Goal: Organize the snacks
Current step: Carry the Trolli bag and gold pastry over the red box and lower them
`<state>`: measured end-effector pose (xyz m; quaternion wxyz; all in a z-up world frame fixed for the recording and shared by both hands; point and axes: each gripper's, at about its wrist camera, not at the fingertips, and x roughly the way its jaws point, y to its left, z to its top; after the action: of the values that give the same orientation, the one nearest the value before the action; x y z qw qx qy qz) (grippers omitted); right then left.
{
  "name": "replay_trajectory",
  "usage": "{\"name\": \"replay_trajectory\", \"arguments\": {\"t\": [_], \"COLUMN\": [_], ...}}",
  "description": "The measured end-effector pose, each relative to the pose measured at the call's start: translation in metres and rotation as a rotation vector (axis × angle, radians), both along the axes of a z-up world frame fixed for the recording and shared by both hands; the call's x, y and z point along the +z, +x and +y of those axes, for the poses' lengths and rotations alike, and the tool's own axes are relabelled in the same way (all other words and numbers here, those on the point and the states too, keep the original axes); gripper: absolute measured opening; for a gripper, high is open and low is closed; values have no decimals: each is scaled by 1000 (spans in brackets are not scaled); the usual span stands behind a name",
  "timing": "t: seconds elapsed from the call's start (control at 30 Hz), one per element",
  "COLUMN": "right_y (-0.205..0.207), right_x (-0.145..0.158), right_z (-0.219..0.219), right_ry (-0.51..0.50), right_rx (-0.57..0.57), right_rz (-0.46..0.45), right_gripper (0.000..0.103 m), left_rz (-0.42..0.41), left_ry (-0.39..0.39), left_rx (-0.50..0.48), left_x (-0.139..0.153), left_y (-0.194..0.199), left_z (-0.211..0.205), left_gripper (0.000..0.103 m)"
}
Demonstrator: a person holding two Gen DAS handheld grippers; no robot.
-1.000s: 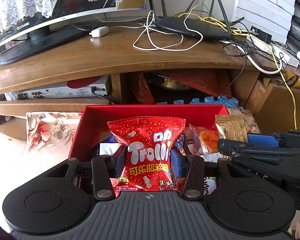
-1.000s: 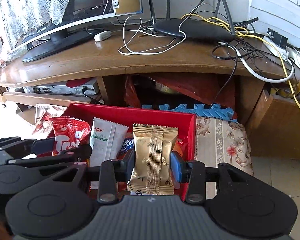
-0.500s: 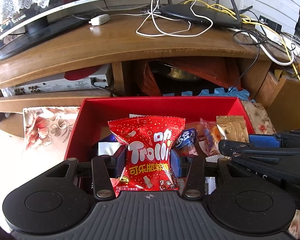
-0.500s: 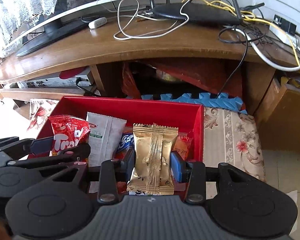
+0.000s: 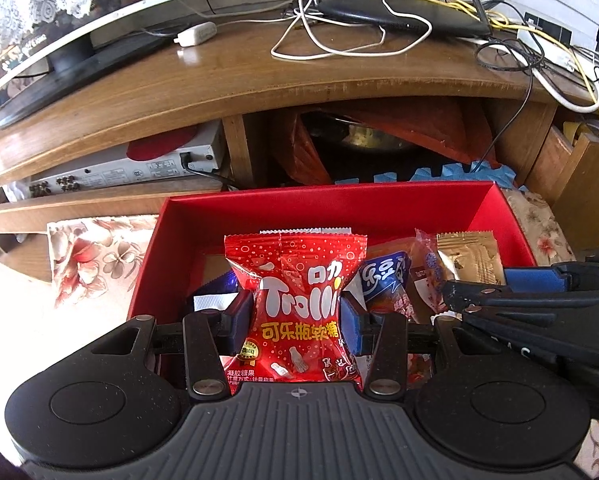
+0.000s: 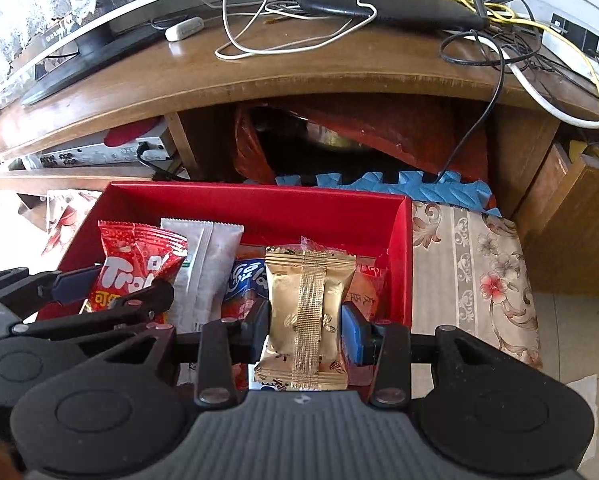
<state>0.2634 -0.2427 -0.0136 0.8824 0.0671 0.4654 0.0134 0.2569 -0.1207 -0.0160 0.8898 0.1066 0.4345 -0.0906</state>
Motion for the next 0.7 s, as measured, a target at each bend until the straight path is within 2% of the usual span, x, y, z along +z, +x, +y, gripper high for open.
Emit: {"name": "replay_trajectory", "arguments": {"t": [0.27,0.7], "right_y": [5,0], "right_x": [-15,-13], "right_z": [0,2], "right_ry": [-29,-55], "right_rx": [-3,-2], "right_rz": [26,24], "right_gripper": [38,39], "left_rz": [-7,-12], "left_ry": [47,56], "left_rx": [-15,-30], "left_x": [-10,-10], "left_y": [1,-5], "left_z": [-5,-5], "left_gripper": [54,55]}}
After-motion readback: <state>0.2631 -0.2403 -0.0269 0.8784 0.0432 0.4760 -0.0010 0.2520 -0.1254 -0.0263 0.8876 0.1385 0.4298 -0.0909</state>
